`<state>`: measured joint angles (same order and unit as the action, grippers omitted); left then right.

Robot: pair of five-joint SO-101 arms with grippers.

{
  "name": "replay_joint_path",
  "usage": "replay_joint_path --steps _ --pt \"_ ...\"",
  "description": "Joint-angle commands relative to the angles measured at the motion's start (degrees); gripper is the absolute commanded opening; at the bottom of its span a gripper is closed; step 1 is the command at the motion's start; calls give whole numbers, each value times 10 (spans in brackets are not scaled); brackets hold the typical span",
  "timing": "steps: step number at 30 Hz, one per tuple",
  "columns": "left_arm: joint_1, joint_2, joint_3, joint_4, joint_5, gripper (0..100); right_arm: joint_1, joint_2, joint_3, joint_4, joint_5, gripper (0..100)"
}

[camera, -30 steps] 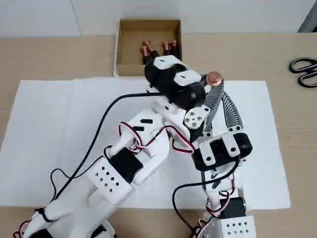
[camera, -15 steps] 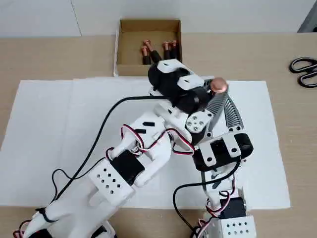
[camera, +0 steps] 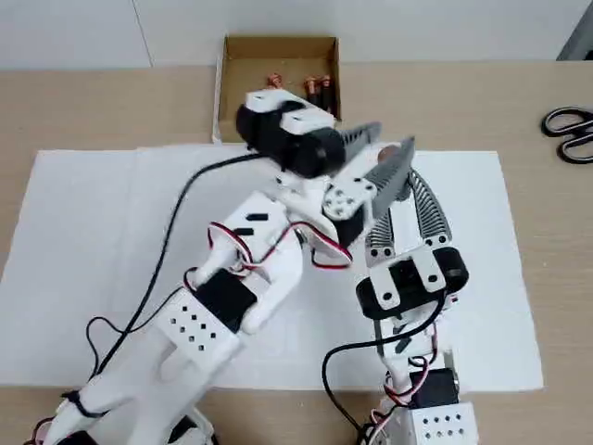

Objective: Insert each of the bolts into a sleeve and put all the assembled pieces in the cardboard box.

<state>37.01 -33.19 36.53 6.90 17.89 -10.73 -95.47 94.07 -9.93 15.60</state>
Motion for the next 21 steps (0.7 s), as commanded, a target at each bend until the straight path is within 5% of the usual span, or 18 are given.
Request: replay_joint_path --steps 1,8,13,18,21 --pt "-20 -3 -36 -18 4 134 6 -7 -53 0 -5 2" --pt "-38 -3 -96 -13 4 134 6 -7 -55 51 -7 2" --pt "-142 24 -15 11 20 134 -6 28 -57 45 -64 2" --pt "-200 93 143 -11 167 104 -40 268 -308 51 -88 2" --pt "-186 104 212 -64 182 6 -29 514 -557 63 -137 2"
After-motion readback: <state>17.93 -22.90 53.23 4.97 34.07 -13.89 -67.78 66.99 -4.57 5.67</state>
